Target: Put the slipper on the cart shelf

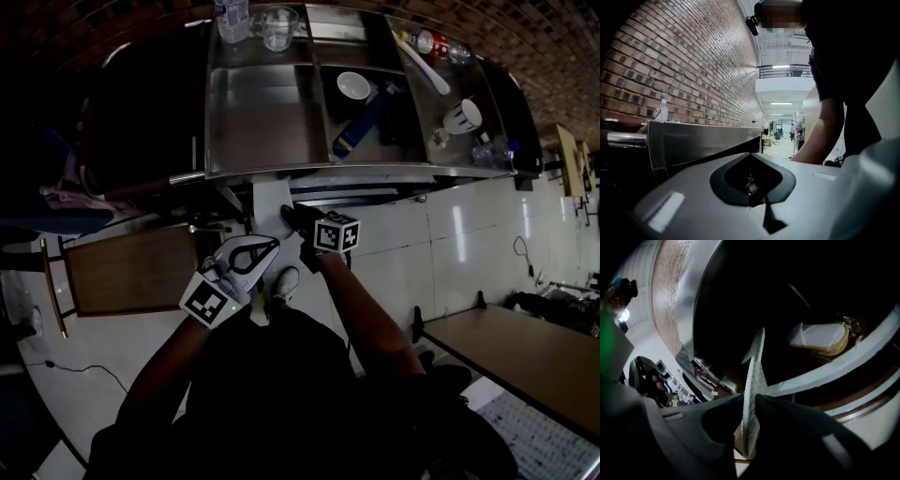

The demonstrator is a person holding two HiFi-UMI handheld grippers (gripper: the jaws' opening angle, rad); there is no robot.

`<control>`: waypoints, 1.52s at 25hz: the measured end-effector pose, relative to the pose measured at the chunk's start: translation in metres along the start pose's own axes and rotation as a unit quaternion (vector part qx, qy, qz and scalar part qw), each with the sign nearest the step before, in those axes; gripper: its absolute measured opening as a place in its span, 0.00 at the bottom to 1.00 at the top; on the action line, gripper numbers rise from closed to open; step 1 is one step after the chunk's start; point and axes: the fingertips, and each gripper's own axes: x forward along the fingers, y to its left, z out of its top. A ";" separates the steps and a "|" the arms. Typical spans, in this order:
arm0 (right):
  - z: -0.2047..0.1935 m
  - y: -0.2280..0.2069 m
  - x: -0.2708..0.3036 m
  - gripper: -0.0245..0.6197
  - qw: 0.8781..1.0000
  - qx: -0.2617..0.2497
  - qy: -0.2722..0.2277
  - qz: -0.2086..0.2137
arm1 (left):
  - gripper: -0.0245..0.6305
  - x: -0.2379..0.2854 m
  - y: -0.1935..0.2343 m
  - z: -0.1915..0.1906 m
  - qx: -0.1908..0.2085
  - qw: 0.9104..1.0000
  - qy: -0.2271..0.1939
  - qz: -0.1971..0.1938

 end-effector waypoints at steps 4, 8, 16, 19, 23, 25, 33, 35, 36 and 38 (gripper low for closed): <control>0.023 -0.010 0.008 0.14 0.999 -0.022 -0.035 -0.018 | 0.04 0.006 0.017 -0.007 -0.007 1.000 0.003 0.022; 0.040 -0.017 0.015 0.14 0.998 -0.035 -0.051 -0.028 | 0.04 0.012 0.028 -0.009 -0.005 0.999 0.002 0.039; 0.068 -0.020 0.035 0.14 0.990 -0.095 -0.092 -0.039 | 0.04 0.020 0.038 -0.018 -0.018 0.998 0.003 0.059; 0.078 -0.023 0.044 0.14 0.989 -0.103 -0.102 -0.043 | 0.04 0.020 0.039 -0.021 -0.019 0.998 0.007 0.064; 0.089 -0.027 0.051 0.14 0.984 -0.132 -0.111 -0.051 | 0.04 0.017 0.039 -0.025 -0.018 0.997 0.009 0.069; 0.094 -0.028 0.053 0.14 0.979 -0.156 -0.115 -0.060 | 0.04 0.015 0.038 -0.028 -0.022 0.997 0.013 0.073; 0.101 -0.039 0.060 0.15 0.969 -0.195 -0.120 -0.097 | 0.04 0.011 0.040 -0.033 -0.026 0.996 0.021 0.088; 0.103 -0.043 0.061 0.15 0.966 -0.203 -0.119 -0.109 | 0.04 0.010 0.041 -0.033 -0.027 0.995 0.022 0.091; 0.103 -0.045 0.061 0.16 0.965 -0.206 -0.117 -0.114 | 0.04 0.009 0.041 -0.033 -0.026 0.995 0.021 0.092; 0.106 -0.048 0.062 0.16 0.964 -0.205 -0.116 -0.125 | 0.04 0.008 0.042 -0.034 -0.026 0.995 0.021 0.095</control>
